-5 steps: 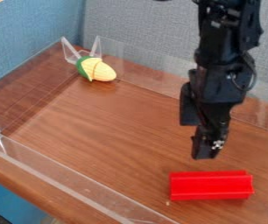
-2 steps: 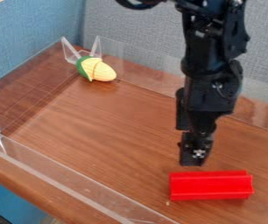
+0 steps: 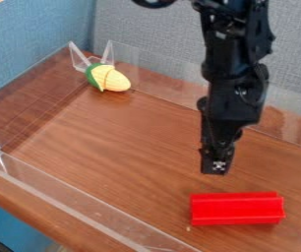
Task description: Put the red object to the right side of the table
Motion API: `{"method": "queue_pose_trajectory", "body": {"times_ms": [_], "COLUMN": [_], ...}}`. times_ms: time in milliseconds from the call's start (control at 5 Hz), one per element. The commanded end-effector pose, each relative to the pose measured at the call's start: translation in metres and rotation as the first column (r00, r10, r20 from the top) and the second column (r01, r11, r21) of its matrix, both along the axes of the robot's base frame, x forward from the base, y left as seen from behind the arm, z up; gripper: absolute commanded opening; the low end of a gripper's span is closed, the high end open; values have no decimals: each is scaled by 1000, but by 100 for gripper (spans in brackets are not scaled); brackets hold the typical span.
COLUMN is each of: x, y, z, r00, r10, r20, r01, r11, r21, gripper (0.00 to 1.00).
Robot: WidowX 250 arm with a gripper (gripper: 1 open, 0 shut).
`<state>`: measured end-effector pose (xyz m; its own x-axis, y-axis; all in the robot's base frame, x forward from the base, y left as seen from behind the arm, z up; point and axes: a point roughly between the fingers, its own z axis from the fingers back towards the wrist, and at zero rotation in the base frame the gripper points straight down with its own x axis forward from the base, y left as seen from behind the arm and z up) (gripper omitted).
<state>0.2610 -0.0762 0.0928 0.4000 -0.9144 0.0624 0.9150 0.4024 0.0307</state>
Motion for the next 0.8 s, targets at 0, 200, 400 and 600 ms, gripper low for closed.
{"method": "queue_pose_trajectory", "body": {"times_ms": [0, 200, 400, 600], "x": [15, 15, 15, 14], "y": [-5, -7, -9, -8], "z": [5, -8, -20, -16], "r00": [997, 997, 997, 993], "r10": [-50, -16, 27, 67], "r20": [58, 71, 78, 99], "r01": [50, 17, -27, -69], "r11": [999, 1000, 1000, 998], "r21": [-15, -12, -8, 14], "gripper": [100, 100, 100, 100]}}
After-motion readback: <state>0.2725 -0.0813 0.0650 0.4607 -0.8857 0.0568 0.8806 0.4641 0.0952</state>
